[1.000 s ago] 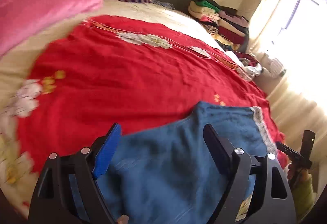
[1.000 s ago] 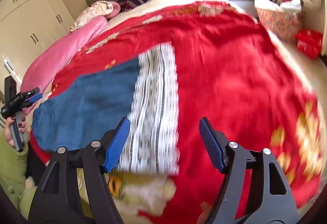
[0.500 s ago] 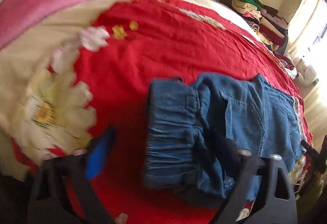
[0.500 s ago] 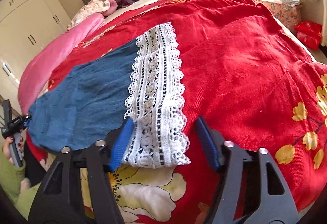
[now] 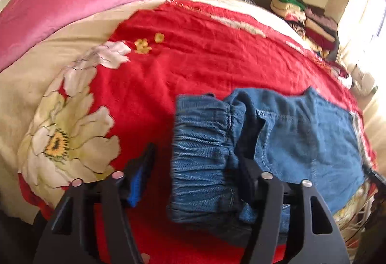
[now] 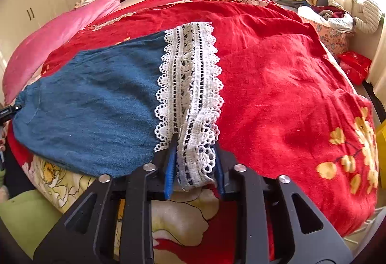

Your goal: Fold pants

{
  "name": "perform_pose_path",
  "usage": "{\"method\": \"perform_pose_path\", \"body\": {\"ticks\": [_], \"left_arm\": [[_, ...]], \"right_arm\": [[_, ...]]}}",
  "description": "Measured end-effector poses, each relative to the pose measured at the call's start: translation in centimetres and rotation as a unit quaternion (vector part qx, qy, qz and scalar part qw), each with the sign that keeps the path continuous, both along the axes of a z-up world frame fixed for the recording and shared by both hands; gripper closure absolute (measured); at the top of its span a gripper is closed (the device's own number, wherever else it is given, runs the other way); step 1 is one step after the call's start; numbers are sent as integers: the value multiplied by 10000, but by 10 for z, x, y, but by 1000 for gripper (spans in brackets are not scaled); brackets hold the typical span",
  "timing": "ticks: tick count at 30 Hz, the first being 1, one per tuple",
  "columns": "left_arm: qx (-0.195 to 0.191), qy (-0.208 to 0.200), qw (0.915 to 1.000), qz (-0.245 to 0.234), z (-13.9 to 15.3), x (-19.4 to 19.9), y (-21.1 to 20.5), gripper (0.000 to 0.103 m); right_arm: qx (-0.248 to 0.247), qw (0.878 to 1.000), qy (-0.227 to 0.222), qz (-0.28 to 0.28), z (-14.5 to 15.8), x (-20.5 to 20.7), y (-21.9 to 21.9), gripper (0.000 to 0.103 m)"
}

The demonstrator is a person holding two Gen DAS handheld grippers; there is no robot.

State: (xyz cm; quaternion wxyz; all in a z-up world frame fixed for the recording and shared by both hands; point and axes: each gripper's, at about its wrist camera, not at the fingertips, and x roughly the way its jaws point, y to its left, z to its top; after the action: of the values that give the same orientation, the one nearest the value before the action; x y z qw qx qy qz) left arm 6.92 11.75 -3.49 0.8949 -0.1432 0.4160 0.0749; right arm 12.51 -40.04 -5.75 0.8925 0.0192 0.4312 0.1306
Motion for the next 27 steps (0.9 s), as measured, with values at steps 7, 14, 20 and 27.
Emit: {"method": "perform_pose_path", "body": {"ticks": [7, 14, 20, 27], "left_arm": [[503, -684, 9960, -289, 59, -16, -34, 32], [521, -683, 9856, -1455, 62, 19, -113, 19], [622, -89, 9742, -2169, 11, 53, -165, 18], [957, 289, 9688, -2268, -32, 59, -171, 17]], "right_arm": [[-162, 9973, -706, -96, 45, -32, -7, 53], [-13, 9922, -947, 807, 57, -35, 56, 39], [-152, 9907, -620, 1202, 32, -25, 110, 36], [-304, 9936, -159, 1075, 2, -20, 112, 35]]}}
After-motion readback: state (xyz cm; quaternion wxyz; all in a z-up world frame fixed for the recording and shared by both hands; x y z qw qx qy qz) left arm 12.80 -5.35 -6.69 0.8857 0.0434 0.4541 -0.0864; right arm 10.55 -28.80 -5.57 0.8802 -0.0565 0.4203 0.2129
